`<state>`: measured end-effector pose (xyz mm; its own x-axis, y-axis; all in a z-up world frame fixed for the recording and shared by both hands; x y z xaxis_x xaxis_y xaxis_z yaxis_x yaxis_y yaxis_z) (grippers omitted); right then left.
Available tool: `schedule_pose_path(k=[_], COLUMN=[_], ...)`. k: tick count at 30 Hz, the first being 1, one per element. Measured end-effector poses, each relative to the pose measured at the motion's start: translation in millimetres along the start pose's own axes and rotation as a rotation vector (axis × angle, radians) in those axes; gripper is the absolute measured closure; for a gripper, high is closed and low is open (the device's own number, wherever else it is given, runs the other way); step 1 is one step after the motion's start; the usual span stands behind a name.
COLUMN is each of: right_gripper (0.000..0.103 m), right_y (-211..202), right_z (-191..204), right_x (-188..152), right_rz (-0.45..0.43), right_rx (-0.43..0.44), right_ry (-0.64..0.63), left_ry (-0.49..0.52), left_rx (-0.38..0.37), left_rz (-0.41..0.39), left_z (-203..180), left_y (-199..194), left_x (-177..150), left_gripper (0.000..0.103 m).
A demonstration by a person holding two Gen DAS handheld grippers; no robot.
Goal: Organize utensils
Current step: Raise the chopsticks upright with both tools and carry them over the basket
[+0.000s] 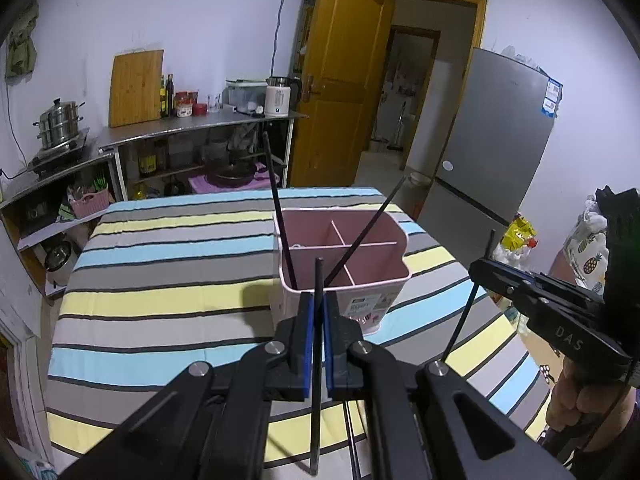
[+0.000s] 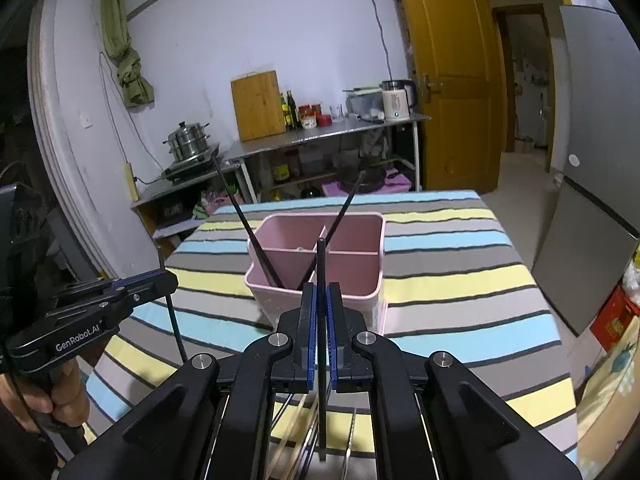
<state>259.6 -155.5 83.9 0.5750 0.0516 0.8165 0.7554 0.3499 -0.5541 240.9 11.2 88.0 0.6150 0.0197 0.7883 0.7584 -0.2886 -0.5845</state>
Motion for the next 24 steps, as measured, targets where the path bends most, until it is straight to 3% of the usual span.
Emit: schedule_pose_path(k=[12, 24], right_gripper=[0.098, 0.099], right_y=[-21, -41], right_z=[-4, -3], right_x=[-10, -13], right_rz=[-0.002, -0.015], right_rx=[-0.007, -0.006], right_ry=[0.008, 0.015], left_ry=[0.001, 0.030], left_rx=[0.001, 0.008], left_rz=[-0.016, 0.029], left_z=[-7, -12], left_y=[-22, -42], left_x=[-8, -15], left_gripper=[0.098, 0.098])
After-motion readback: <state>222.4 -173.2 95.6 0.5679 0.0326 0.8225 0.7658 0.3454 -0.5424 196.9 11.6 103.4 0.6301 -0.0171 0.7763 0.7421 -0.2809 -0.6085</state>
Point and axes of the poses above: each gripper's, at about its wrist camera, not at the fingertips, and y roughly the way its jaws point, z to its left, x to its top, the point moved 5 cm from there along y, roughly the way its jaws point, and after that the axes turned 2 degrees about -x, right-handed, at the moved point
